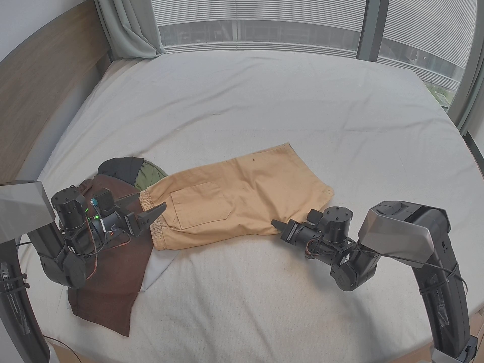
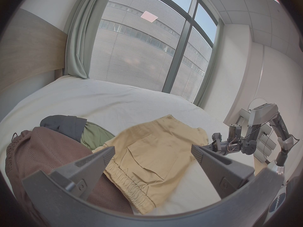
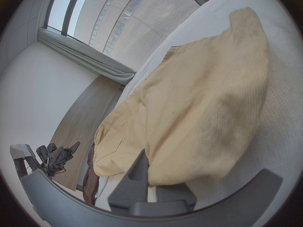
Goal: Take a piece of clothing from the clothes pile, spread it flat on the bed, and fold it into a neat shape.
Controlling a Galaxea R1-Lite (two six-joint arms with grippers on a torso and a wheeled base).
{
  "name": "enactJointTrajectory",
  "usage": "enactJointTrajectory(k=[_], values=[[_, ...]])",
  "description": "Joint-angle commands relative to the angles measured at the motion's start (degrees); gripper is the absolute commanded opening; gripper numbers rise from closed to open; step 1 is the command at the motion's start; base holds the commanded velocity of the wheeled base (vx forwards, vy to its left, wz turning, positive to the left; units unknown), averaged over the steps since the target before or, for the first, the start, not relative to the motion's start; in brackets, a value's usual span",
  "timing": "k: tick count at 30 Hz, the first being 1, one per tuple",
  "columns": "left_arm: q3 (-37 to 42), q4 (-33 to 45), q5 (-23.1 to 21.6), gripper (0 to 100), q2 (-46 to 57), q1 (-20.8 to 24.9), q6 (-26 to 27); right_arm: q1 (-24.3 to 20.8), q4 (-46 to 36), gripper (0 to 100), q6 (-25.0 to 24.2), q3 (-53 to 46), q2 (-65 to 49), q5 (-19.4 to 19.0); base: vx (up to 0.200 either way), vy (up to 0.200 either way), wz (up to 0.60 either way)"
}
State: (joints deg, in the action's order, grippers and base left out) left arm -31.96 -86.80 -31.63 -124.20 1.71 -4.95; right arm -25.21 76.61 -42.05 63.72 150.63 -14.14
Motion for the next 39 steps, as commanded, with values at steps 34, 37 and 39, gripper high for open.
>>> enactJointTrajectory(k=[34, 37, 39], values=[[1.6, 0.0, -1.6, 100, 0.8, 0.4, 0.5, 0.2, 11.9, 0, 11.2, -45.9, -14.9, 4.4, 0.0, 0.0, 0.0], [1.8, 0.0, -2.0, 100, 0.7, 0.4, 0.6, 0.1, 11.9, 0, 11.2, -45.8, -14.6, 4.4, 0.0, 0.0, 0.0], [1.9, 0.0, -2.6, 100, 0.7, 0.4, 0.6, -0.3, 11.9, 0, 11.4, -45.7, -14.5, 4.4, 0.0, 0.0, 0.0]])
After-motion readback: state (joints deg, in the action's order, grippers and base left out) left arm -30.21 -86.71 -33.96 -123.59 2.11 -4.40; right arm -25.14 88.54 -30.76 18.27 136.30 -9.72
